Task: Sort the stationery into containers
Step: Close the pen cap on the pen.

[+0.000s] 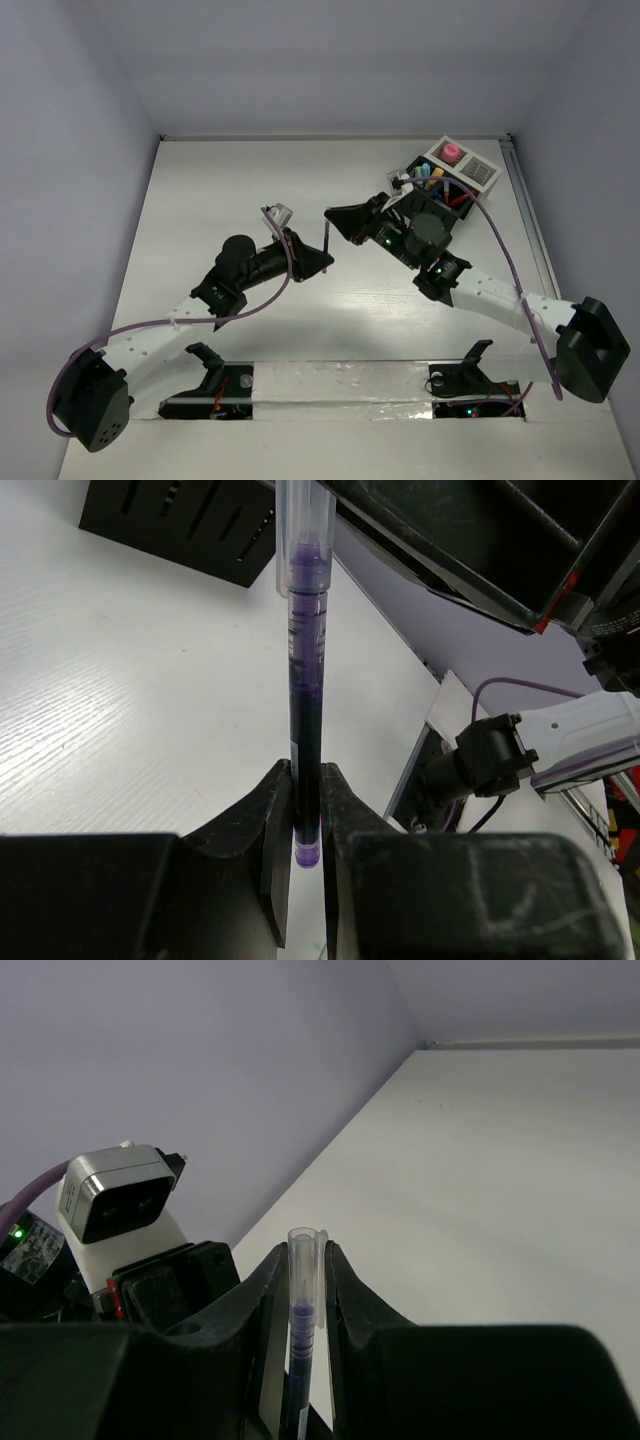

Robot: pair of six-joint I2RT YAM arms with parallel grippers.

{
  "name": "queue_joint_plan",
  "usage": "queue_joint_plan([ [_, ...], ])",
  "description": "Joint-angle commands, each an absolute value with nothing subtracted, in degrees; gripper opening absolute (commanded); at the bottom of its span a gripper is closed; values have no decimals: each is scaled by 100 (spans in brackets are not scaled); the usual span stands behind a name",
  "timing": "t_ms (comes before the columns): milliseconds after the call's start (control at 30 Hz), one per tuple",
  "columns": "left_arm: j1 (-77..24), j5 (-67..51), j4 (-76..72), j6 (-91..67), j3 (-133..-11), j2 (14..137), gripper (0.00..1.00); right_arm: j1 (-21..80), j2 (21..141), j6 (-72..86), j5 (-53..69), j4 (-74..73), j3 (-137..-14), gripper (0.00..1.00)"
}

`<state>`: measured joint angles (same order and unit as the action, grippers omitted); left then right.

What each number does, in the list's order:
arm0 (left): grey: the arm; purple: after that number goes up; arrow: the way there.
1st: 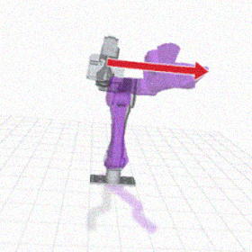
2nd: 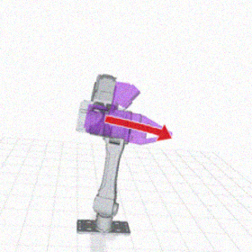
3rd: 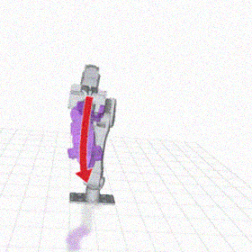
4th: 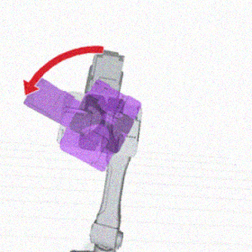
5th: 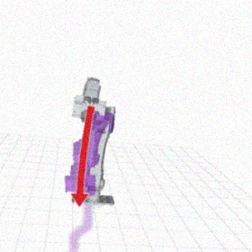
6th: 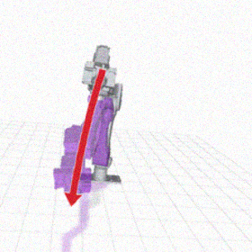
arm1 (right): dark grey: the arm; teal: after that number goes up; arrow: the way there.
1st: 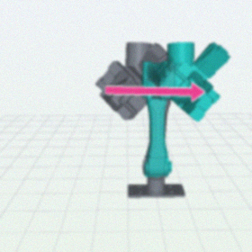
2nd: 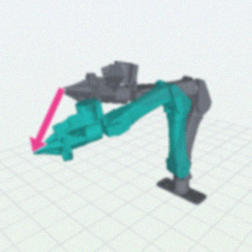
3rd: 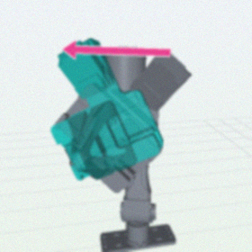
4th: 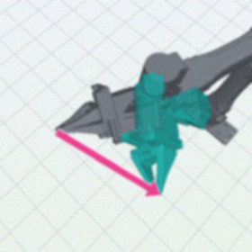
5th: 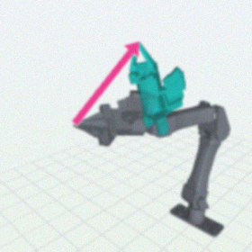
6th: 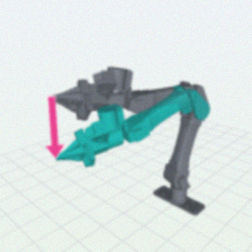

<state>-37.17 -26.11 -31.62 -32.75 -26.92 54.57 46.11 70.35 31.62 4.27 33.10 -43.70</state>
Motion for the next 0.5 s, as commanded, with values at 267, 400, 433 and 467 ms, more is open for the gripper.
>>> queue_joint_plan([
  [267,-3472,-1987,-4351,-3164,-3884,5291,0,5273,7154,3480,1441,2153,-3315,0],
  [400,-3472,-1986,-4280,-3138,-4087,5361,0,5396,7224,3656,1450,2320,-3129,0],
  [433,-3472,-1995,-4280,-3138,-4130,5361,0,5396,7242,3717,1433,2390,-3103,0],
  [467,-3472,-1995,-4272,-3146,-4148,5361,0,5449,7260,3726,1415,2391,-3085,0],
])
